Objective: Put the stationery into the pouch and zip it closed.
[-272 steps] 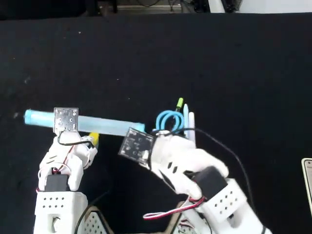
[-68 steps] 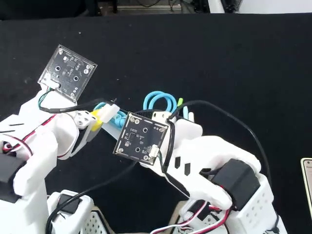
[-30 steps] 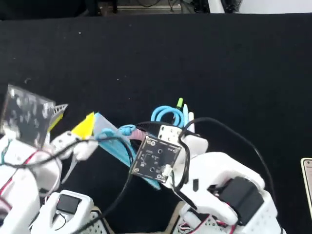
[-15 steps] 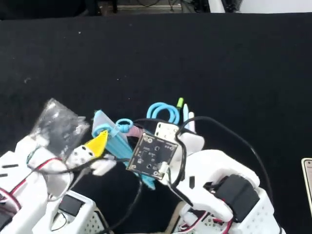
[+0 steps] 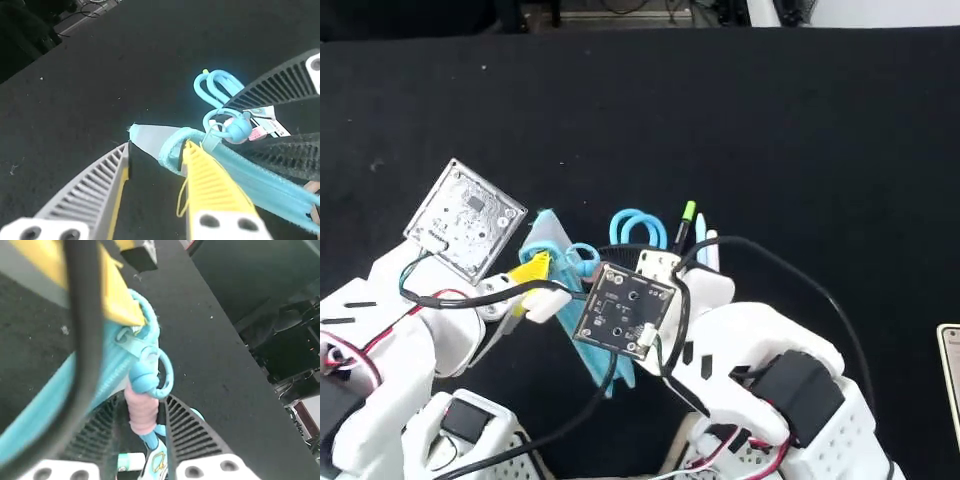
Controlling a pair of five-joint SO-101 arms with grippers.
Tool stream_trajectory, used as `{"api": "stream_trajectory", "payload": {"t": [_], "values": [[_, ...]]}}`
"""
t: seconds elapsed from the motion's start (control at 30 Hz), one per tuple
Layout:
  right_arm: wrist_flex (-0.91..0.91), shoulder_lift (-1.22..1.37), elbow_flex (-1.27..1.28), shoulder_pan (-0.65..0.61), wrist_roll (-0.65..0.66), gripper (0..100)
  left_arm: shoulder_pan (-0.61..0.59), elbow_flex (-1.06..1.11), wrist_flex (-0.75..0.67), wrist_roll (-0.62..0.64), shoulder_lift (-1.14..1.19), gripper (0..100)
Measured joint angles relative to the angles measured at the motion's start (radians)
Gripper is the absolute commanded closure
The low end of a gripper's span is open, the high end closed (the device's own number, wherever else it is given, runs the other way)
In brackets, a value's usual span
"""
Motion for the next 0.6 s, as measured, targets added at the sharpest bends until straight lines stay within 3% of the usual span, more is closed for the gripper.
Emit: {"api": "stream_trajectory", "payload": {"t": [0.1,0.17,0.43,0.6], "values": [[0.034,0.000,0.000,-0.003,0.002,98.8,0.002,0.015,0.000,0.000,0.000,98],[0.048,0.006,0.000,-0.003,0.002,98.8,0.006,0.017,0.005,0.002,0.009,95],[0.117,-0.057,-0.037,0.005,0.002,98.8,0.006,0.015,0.008,0.110,0.020,97],[0.167,-0.103,-0.040,0.115,0.002,98.8,-0.060,0.015,0.006,0.121,0.026,97]]}}
